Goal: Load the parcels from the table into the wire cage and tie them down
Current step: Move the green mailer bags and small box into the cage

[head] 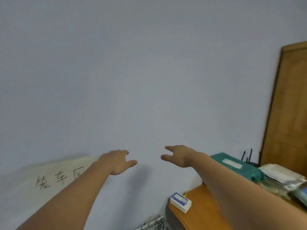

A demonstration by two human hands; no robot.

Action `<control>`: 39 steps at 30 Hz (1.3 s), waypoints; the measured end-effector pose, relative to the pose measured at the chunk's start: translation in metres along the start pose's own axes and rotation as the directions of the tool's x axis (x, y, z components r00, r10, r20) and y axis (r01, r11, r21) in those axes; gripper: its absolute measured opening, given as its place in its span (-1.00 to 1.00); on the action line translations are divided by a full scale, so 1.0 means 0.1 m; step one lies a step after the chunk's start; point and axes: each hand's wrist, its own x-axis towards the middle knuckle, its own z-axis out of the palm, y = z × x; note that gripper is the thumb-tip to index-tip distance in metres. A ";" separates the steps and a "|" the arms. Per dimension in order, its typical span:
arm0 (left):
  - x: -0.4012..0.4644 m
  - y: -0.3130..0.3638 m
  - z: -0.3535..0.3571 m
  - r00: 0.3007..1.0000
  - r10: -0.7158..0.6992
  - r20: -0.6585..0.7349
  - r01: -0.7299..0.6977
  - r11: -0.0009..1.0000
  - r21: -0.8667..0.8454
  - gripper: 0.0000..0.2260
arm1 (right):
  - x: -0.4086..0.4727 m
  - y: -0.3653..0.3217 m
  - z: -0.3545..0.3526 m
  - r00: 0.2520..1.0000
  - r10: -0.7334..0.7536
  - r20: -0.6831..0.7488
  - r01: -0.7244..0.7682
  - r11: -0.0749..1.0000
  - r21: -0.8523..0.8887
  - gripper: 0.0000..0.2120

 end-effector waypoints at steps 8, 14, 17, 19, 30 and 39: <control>0.29 1.47 0.58 0.933 0.355 0.056 -0.355 0.935 -0.015 -0.27 | -1.56 1.55 0.26 0.863 0.505 -0.034 -0.502 0.862 0.061 -0.20; 0.15 2.53 0.84 0.828 0.553 0.090 -0.558 0.829 0.039 -0.28 | -2.60 2.27 0.34 0.751 0.660 0.020 -0.660 0.750 0.035 -0.25; 0.10 3.00 0.97 0.799 0.593 0.101 -0.599 0.799 0.043 -0.30 | -2.88 2.59 0.34 0.712 0.702 0.024 -0.702 0.710 0.060 -0.23; 0.09 3.28 1.08 0.788 0.606 0.109 -0.613 0.788 0.047 -0.30 | -2.98 2.82 0.35 0.708 0.706 0.015 -0.705 0.706 0.067 -0.22; 0.14 4.41 1.84 0.827 0.519 0.213 -0.535 0.845 0.016 -0.26 | -3.20 4.28 0.46 0.750 0.657 0.083 -0.661 0.750 0.038 -0.20; 0.44 4.75 2.34 0.850 0.428 0.306 -0.458 0.889 0.029 -0.28 | -2.87 4.97 0.87 0.759 0.624 0.185 -0.640 0.767 0.042 -0.24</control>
